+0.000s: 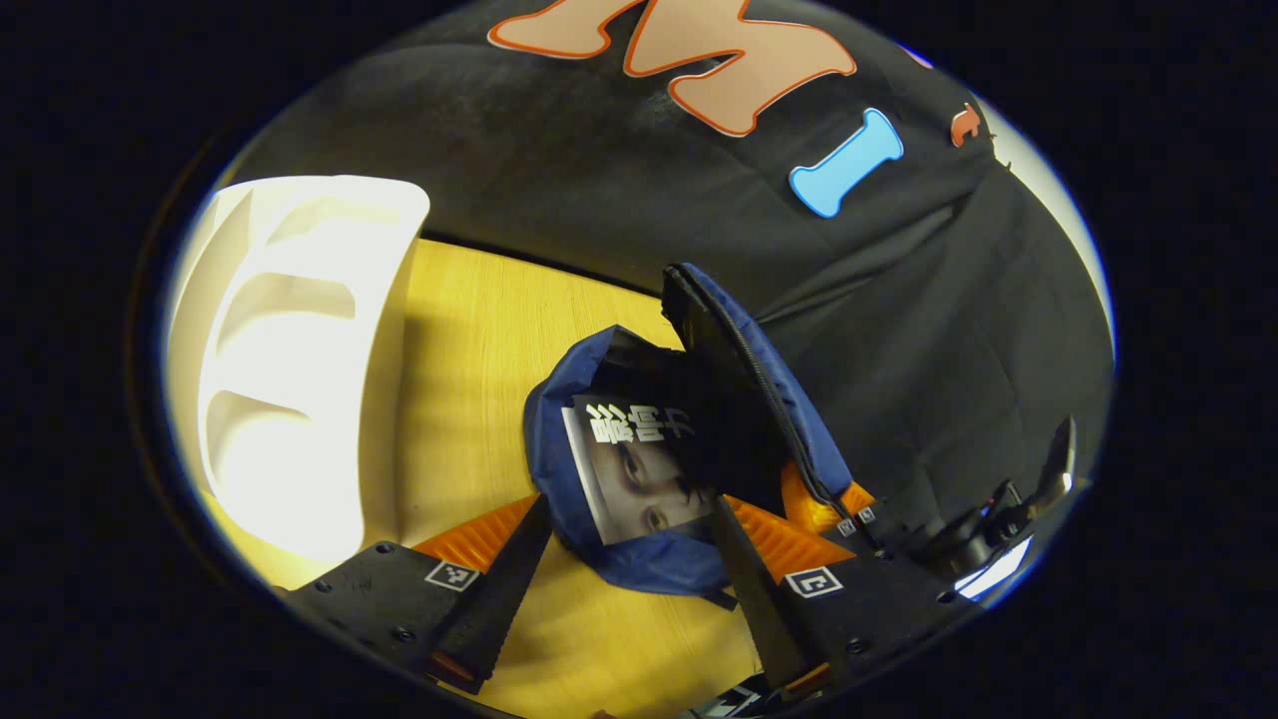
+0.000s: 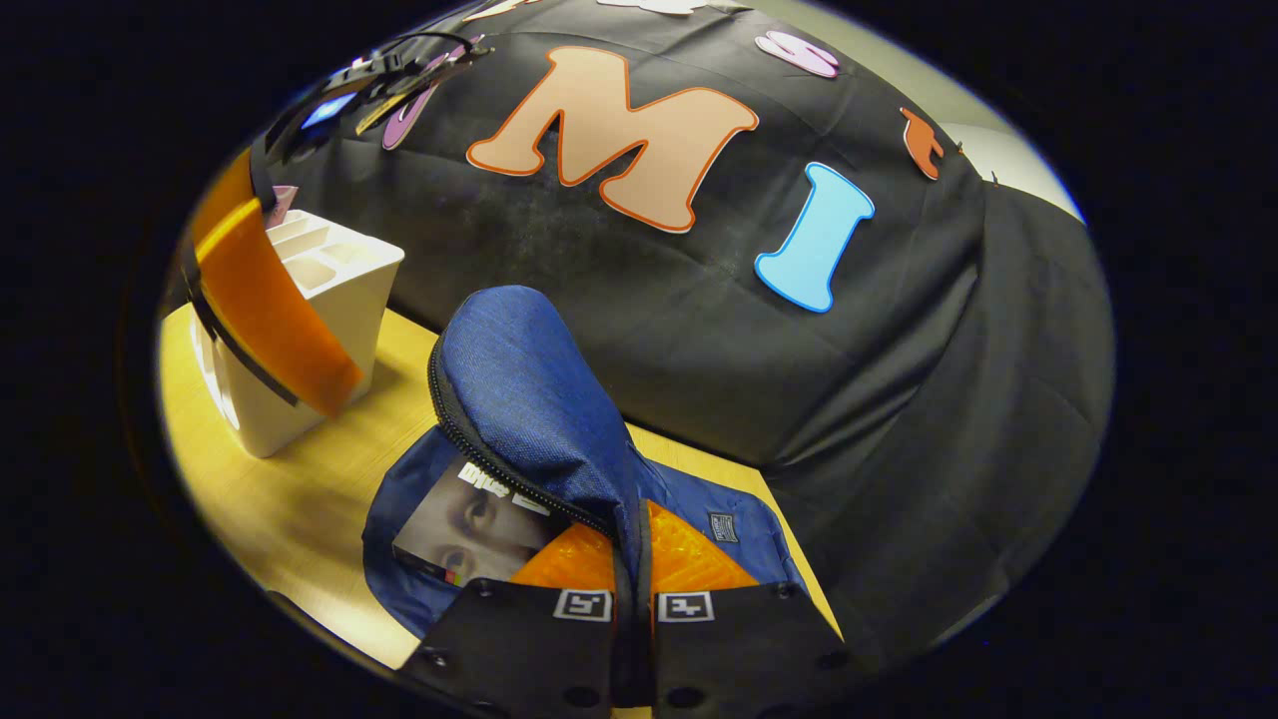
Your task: Open the schoolbag, grab two books from the bookshelf and put them into the schoolbag.
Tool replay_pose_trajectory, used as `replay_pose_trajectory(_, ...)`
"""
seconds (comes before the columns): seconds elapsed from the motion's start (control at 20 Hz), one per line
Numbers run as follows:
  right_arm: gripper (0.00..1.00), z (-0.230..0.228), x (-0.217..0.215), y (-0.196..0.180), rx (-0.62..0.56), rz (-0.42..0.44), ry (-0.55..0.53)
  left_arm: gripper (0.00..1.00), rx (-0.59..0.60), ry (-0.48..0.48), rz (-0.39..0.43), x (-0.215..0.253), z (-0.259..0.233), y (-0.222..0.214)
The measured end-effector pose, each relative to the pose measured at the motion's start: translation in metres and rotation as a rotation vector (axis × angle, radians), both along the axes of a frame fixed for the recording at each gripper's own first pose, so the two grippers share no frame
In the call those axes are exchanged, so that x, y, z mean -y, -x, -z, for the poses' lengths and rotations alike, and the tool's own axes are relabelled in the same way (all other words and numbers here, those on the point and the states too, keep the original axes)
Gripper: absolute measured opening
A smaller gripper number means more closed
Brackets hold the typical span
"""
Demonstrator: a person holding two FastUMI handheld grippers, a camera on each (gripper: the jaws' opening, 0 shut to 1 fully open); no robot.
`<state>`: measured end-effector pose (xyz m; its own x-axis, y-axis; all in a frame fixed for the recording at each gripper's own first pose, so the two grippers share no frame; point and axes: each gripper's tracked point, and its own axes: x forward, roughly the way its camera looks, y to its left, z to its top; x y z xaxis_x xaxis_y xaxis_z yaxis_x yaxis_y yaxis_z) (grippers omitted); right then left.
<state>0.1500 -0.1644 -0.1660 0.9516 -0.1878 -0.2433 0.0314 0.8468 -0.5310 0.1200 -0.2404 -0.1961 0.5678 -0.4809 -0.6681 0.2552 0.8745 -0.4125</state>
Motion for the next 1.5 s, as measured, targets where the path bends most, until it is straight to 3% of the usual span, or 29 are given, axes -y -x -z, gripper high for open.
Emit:
replay_pose_trajectory(0.2, 0.00, 0.000, -0.001, 0.001, 0.000, -0.002, 0.012, 0.95, -0.004, -0.115, -0.005, -0.041, -0.036, 0.017)
replay_pose_trajectory(0.5, 0.00, 0.005, -0.005, 0.001, -0.013, -0.015, 0.036, 0.95, -0.055, -0.172, -0.046, -0.130, -0.085, 0.033)
replay_pose_trajectory(0.6, 0.00, 0.005, -0.005, 0.000, -0.013, -0.016, 0.035, 0.95, -0.033, -0.224, -0.088, -0.173, -0.100, 0.023)
replay_pose_trajectory(0.65, 0.06, 0.006, -0.005, -0.001, -0.014, -0.018, 0.037, 0.94, -0.031, -0.240, -0.108, -0.190, -0.108, 0.019)
replay_pose_trajectory(0.9, 0.00, 0.010, -0.007, -0.002, -0.025, -0.027, 0.052, 0.94, -0.047, -0.345, -0.214, -0.271, -0.136, 0.005)
replay_pose_trajectory(0.95, 0.03, 0.012, -0.007, -0.003, -0.028, -0.028, 0.053, 0.94, -0.035, -0.363, -0.236, -0.284, -0.143, 0.000)
replay_pose_trajectory(1.1, 0.00, 0.012, -0.008, -0.003, -0.030, -0.028, 0.052, 0.93, -0.030, -0.375, -0.293, -0.314, -0.163, -0.011)
replay_pose_trajectory(1.3, 0.06, 0.012, -0.007, -0.004, -0.031, -0.028, 0.052, 0.91, -0.061, -0.446, -0.362, -0.365, -0.161, -0.028)
replay_pose_trajectory(1.5, 0.03, 0.012, -0.008, -0.003, -0.031, -0.025, 0.058, 0.90, -0.135, -0.447, -0.387, -0.384, -0.125, -0.039)
